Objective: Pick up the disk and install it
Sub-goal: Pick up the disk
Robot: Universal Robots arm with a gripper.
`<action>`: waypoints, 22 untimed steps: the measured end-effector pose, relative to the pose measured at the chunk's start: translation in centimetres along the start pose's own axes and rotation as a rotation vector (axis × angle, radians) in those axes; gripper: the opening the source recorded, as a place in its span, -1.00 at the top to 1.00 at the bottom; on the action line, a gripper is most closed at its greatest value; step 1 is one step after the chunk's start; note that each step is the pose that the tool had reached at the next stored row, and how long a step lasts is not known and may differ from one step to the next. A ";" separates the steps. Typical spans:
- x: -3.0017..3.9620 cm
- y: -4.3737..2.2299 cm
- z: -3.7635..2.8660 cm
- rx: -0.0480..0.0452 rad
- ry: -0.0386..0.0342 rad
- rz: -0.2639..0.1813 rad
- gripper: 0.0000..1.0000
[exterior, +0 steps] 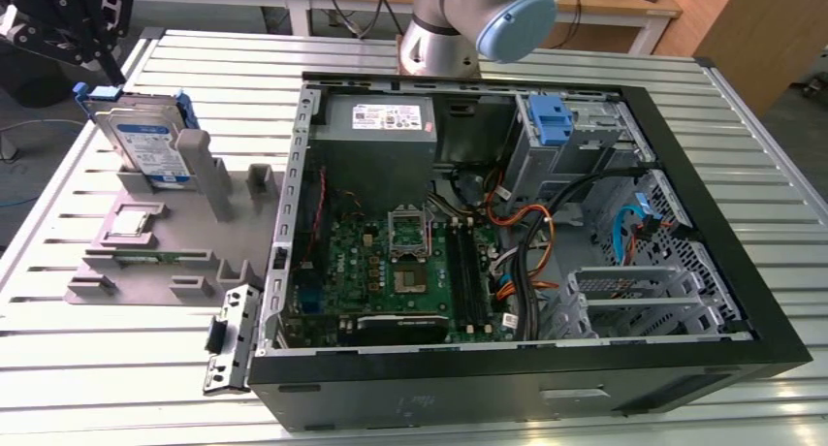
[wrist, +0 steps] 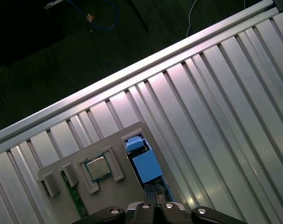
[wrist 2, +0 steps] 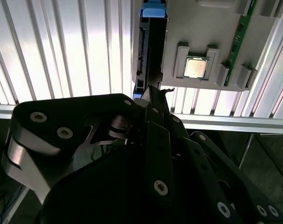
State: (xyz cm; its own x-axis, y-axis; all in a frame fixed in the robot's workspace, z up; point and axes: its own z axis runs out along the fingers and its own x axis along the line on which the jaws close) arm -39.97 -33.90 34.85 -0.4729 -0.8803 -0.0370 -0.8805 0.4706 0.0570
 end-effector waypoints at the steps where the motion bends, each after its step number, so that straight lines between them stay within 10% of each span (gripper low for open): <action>1: 0.00 0.00 0.00 0.0000 0.0000 0.000 0.80; 22: 0.00 0.00 0.05 -0.0033 0.0050 -0.087 0.80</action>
State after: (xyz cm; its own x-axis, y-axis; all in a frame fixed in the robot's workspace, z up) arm -39.97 -33.90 34.79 -0.3942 -0.9183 -0.0371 -0.9182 0.3919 0.0570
